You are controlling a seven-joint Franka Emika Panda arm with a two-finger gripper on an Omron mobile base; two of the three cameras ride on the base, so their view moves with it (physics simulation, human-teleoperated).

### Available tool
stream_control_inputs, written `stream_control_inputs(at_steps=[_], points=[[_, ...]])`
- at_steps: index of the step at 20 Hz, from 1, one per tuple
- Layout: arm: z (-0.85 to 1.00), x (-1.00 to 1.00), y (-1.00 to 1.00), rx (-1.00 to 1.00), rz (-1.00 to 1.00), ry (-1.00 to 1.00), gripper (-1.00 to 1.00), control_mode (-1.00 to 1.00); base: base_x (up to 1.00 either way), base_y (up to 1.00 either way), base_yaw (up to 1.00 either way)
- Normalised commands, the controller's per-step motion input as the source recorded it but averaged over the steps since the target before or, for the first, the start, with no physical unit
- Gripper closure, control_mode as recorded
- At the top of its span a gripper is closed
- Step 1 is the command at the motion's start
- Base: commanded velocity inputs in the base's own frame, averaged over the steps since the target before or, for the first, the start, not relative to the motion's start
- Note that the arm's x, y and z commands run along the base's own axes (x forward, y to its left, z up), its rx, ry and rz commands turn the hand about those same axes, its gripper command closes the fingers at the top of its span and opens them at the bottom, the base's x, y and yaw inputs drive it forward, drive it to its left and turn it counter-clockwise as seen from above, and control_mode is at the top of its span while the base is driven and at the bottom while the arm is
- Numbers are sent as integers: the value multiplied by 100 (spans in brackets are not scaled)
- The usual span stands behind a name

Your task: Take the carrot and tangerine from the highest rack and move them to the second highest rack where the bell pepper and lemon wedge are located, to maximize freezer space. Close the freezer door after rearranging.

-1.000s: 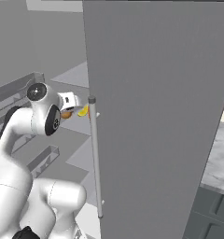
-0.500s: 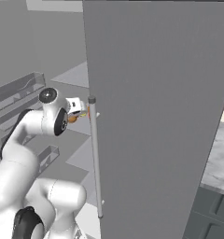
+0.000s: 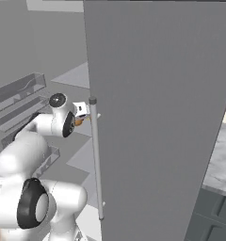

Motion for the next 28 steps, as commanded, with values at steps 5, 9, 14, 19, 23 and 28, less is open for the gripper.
stream_control_inputs(at_steps=[5,9,14,19,23,28], points=[[-50,50,0,0,0,-5,100,-100,0,0,0],[-47,58,0,0,0,0,100,-100,0,0,0],[-32,56,0,0,0,0,100,-100,0,0,0],[-26,60,0,0,0,0,100,-100,0,0,0],[-28,56,0,0,0,0,100,-100,0,0,0],[-38,31,0,0,0,0,-100,-100,0,0,0]])
